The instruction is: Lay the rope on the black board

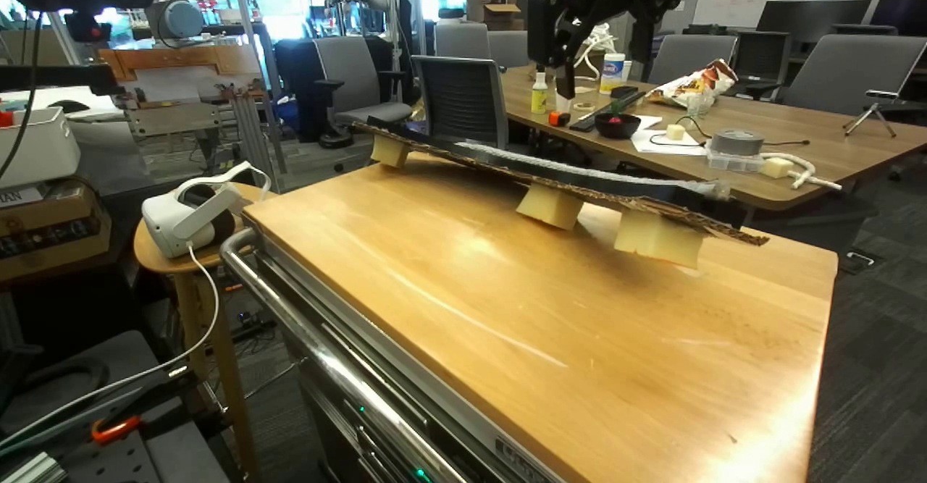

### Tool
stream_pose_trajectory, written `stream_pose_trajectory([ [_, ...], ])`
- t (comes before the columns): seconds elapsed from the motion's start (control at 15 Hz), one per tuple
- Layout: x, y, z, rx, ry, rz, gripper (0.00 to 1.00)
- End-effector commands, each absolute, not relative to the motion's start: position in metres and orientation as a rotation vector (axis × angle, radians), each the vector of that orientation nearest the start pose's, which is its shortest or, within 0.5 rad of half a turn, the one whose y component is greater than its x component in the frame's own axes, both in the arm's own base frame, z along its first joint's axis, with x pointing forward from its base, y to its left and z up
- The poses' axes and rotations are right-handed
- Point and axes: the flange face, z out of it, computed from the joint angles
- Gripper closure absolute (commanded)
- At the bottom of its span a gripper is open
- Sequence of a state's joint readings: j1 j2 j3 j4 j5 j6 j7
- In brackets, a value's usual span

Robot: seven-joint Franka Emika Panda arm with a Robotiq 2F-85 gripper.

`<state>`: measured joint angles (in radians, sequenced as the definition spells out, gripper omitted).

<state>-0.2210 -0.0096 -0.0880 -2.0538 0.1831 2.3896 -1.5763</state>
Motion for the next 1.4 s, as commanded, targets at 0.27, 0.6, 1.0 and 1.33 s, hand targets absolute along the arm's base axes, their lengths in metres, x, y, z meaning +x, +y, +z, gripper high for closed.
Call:
stream_pose_trajectory([
  [0.27,0.562,-0.157,0.498,-2.537,-2.215,-0.604,0.0],
  [0.6,0.597,-0.106,0.515,-2.239,-2.301,-0.866,0.0],
  [1.0,0.578,-0.114,0.501,-2.309,-2.304,-0.648,0.0],
  [1.33,0.575,-0.1,0.486,-2.253,-2.388,-0.273,0.0],
])
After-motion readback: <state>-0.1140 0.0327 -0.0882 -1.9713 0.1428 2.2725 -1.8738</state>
